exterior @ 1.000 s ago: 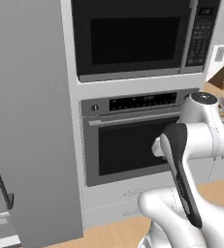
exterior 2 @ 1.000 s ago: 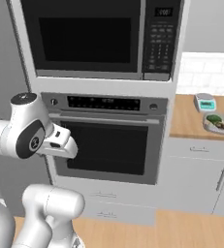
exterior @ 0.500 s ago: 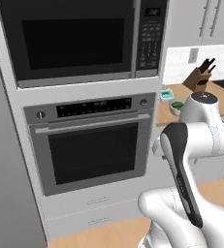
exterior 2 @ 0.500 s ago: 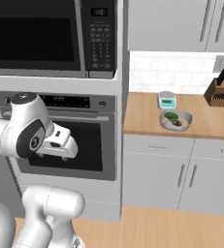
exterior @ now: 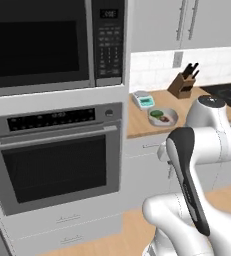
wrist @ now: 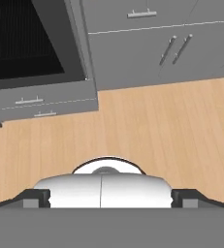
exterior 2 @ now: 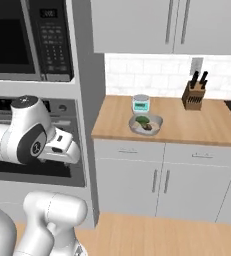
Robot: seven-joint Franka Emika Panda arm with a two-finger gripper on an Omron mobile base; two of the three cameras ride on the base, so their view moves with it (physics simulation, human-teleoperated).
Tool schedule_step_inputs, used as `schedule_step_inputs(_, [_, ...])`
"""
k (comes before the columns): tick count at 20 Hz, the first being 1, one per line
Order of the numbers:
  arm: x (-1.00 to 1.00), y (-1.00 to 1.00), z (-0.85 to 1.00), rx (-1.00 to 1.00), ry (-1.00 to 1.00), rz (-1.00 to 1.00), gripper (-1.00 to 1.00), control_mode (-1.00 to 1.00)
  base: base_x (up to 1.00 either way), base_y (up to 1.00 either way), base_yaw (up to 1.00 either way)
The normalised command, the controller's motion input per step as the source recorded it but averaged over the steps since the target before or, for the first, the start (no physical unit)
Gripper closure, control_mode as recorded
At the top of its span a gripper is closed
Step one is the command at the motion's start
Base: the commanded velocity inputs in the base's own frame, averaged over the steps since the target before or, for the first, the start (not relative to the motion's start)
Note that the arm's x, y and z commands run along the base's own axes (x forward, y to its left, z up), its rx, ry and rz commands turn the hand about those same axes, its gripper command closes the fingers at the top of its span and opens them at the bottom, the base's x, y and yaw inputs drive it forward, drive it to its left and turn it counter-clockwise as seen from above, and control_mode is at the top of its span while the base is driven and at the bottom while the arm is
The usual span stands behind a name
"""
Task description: Take the meat container that has the chicken drumstick and place it on the second highest rack of the freezer. Then take the vegetable container that has the mushroom and broccoli and place it on the highest rack of the freezer.
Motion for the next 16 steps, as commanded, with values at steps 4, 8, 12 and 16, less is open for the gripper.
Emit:
schedule_step_inputs(4, [0.0, 0.0, 0.0, 0.0, 0.0, 0.0, -1.0, 1.0, 0.61, -0.56, 0.0])
schedule_step_inputs(8, [0.0, 0.0, 0.0, 0.0, 0.0, 0.0, -1.0, 1.0, 0.54, -0.71, 0.0])
schedule_step_inputs(12, [0.0, 0.0, 0.0, 0.0, 0.0, 0.0, -1.0, 1.0, 0.32, -0.72, 0.11])
schedule_step_inputs(16, [0.0, 0.0, 0.0, 0.0, 0.0, 0.0, -1.0, 1.0, 0.59, -0.48, 0.12])
